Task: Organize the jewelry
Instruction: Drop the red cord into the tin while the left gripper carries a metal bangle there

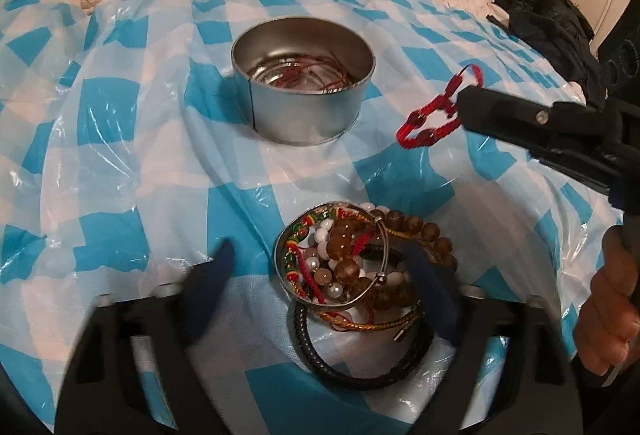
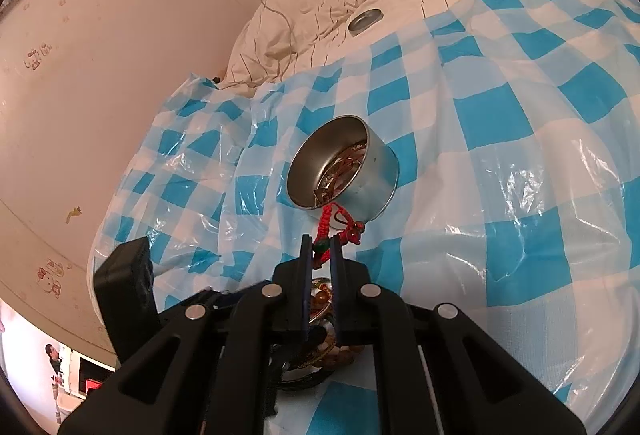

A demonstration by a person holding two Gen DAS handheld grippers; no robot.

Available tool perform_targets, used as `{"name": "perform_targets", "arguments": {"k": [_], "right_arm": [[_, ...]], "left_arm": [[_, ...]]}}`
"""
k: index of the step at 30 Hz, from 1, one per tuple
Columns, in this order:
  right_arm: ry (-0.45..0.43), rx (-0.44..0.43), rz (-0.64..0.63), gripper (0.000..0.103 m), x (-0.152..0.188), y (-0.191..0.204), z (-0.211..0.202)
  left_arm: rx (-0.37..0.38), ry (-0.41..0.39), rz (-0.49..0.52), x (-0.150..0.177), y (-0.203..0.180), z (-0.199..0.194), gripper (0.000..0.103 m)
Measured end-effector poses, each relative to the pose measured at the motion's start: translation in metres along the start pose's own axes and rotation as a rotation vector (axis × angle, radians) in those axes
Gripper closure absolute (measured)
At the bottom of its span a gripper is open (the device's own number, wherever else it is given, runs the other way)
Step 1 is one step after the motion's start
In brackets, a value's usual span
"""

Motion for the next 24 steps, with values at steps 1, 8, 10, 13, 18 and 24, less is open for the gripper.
{"name": "perform_targets", "arguments": {"k": [1, 8, 10, 13, 18, 24], "right_arm": [[0.0, -0.001, 0.001, 0.094, -0.001, 0.0, -0.001], [-0.003, -0.003, 0.001, 0.094, -0.002, 0.0, -0.003], [-0.006, -0.005, 0.003, 0.094, -0.003, 0.0, -0.003], [-0.01, -0.008, 0.004, 0.094, -0.003, 0.001, -0.004], [-0.026, -0.015, 0.009, 0.094, -0.006, 0.002, -0.007], [-0.083, -0.006, 0.002, 0.094, -0.016, 0.001, -0.022]], "left_arm": [[0.011, 0.006, -0.01, 0.0, 0.001, 0.0, 0.049], [0.038, -0.01, -0.03, -0.003, 0.001, -0.005, 0.05], [0.04, -0.031, -0.03, -0.007, 0.002, -0.011, 0.05], [0.045, -0.064, -0.029, -0.014, 0.003, -0.022, 0.05], [0.04, -0.099, -0.043, -0.025, 0.007, -0.033, 0.05], [0.029, -0.166, -0.067, -0.063, 0.007, -0.039, 0.05]]}}
Point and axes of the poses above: each gripper's, at about its wrist camera, not at the fingertips, and z roughly the way its jaws point, y to its left, x to its underside, the point moved 9 cm from there along z, roughly the way its jaws point, and after that the axes turned 4 degrees about -y, right-handed, at the moved point
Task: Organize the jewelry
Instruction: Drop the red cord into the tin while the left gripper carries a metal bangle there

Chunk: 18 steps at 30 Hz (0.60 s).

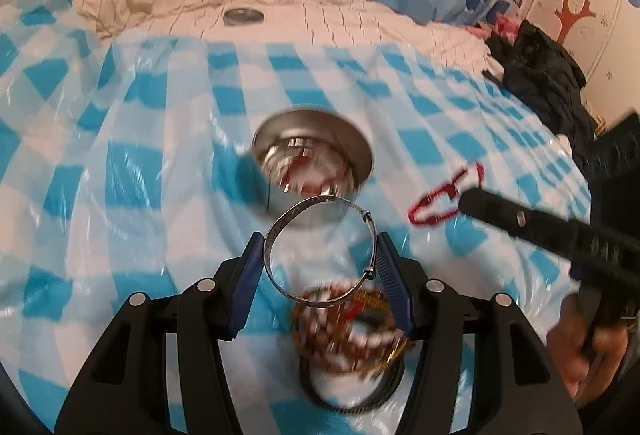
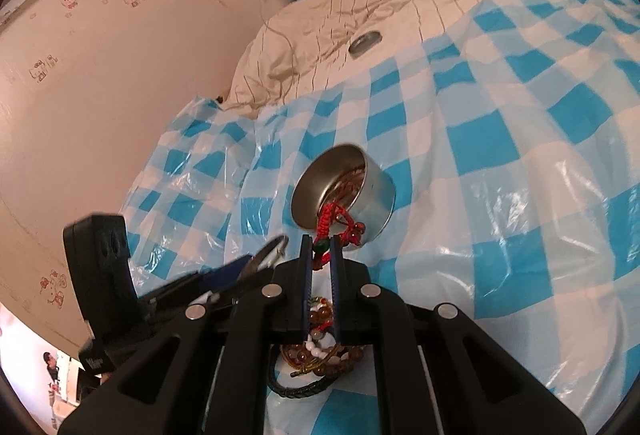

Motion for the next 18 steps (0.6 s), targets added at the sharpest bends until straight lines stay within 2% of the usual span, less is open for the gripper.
{"name": "perform_targets", "arguments": {"k": [7, 12, 14, 18], "right_arm": [[-0.05, -0.01, 0.036, 0.094, -0.015, -0.009, -0.013], [-0.067, 0.0, 0.055, 0.094, -0.021, -0.018, -0.014], [-0.066, 0.0, 0.05, 0.094, -0.022, -0.018, -0.013], [-0.053, -0.001, 0.017, 0.094, -0.022, -0.008, -0.007]], "left_arm": [[-0.041, -0.034, 0.009, -0.044, -0.005, 0.035, 0.05], [-0.035, 0.03, -0.038, -0.047, 0.007, 0.074, 0.049], [-0.028, 0.019, -0.068, -0.049, 0.011, 0.071, 0.048], [-0.036, -0.054, -0.129, -0.058, 0.022, 0.038, 0.034]]}}
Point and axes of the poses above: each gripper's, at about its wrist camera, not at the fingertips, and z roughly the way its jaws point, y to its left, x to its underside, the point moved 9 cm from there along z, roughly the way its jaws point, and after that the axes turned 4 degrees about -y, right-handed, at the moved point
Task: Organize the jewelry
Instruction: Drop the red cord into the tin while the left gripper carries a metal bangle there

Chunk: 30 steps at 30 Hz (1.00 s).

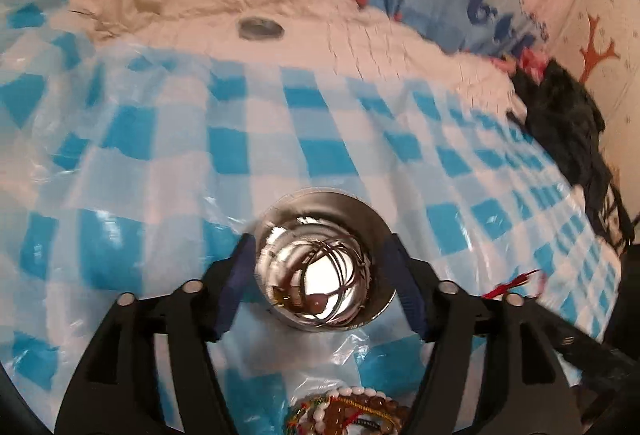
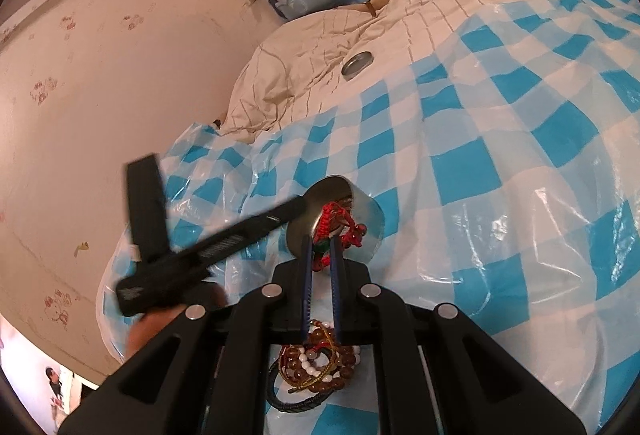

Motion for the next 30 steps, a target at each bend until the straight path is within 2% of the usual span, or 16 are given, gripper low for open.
{"name": "perform_targets", "arguments": {"k": [3, 7, 8, 9, 10, 12, 16, 18, 21, 25, 30], "right_arm": [[0.025, -0.021, -0.026, 0.094, -0.004, 0.016, 0.016], [0.051, -0.062, -0.057, 0.093, -0.014, 0.037, 0.042], [0.08, -0.059, -0.064, 0.081, -0.014, 0.04, 0.056], [0.101, -0.04, -0.07, 0.056, -0.013, 0.038, 0.066], [0.125, 0.008, -0.073, 0.049, -0.01, 0.03, 0.078], [0.161, 0.069, -0.045, 0.049, -0.003, 0.013, 0.086], [0.144, 0.118, 0.004, 0.048, 0.006, -0.012, 0.055], [0.131, 0.149, 0.012, 0.038, 0.013, -0.023, 0.031], [0.137, 0.186, 0.03, 0.035, 0.031, -0.039, 0.008], [0.198, 0.15, 0.088, 0.035, 0.05, -0.044, 0.011], [0.235, 0.114, -0.042, 0.029, 0.059, -0.012, 0.021]], "left_arm": [[-0.025, -0.021, -0.06, 0.001, 0.016, -0.022, 0.03], [-0.086, -0.019, -0.093, 0.022, 0.038, -0.05, 0.026], [-0.102, -0.013, -0.093, 0.027, 0.043, -0.053, 0.024], [-0.117, -0.005, -0.091, 0.032, 0.046, -0.055, 0.023], [-0.129, 0.009, -0.091, 0.038, 0.051, -0.054, 0.023], [-0.131, 0.035, -0.08, 0.045, 0.057, -0.054, 0.023], [-0.16, 0.044, -0.046, 0.051, 0.062, -0.059, 0.023], [-0.164, 0.051, -0.026, 0.055, 0.059, -0.06, 0.022], [-0.176, 0.059, -0.006, 0.066, 0.053, -0.061, 0.021], [-0.209, 0.075, 0.017, 0.075, 0.051, -0.054, 0.021], [-0.225, 0.074, 0.029, 0.077, 0.05, -0.055, 0.02]]}}
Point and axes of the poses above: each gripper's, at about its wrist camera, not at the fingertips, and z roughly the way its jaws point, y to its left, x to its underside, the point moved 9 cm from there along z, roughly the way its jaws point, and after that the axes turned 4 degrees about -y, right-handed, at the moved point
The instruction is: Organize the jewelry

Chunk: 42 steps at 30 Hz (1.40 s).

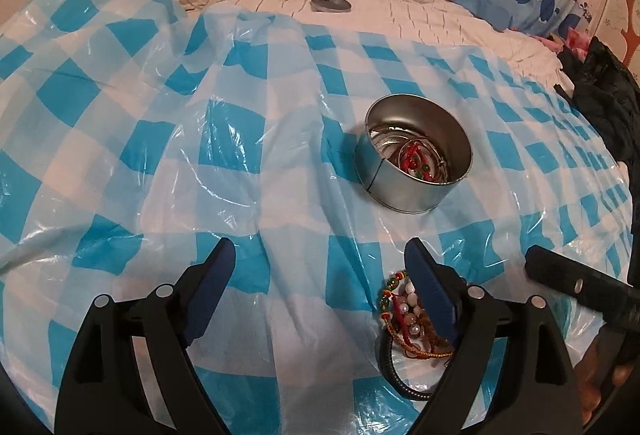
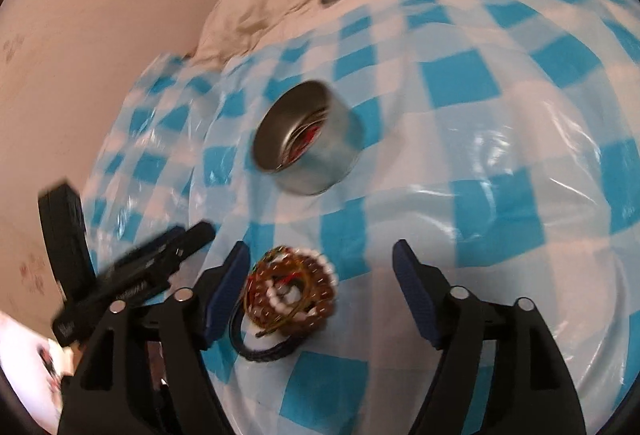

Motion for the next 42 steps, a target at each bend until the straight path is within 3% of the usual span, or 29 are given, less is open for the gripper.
{"name": "perform_targets", "arguments": {"k": [11, 25, 34, 42], "right_arm": [[0.003, 0.037, 0.077, 0.025, 0.002, -0.018, 0.008], [-0.005, 0.028, 0.129, 0.021, 0.0, -0.026, 0.008], [-0.005, 0.027, 0.127, 0.02, 0.0, -0.026, 0.008], [-0.005, 0.026, 0.127, 0.02, 0.001, -0.024, 0.009]], "left_arm": [[0.008, 0.0, 0.059, 0.004, -0.004, -0.009, 0.016], [0.183, 0.005, 0.421, 0.049, -0.082, -0.024, 0.015], [0.147, 0.034, 0.471, 0.062, -0.088, -0.011, 0.015], [0.065, 0.034, 0.395, 0.05, -0.06, -0.003, 0.015]]}}
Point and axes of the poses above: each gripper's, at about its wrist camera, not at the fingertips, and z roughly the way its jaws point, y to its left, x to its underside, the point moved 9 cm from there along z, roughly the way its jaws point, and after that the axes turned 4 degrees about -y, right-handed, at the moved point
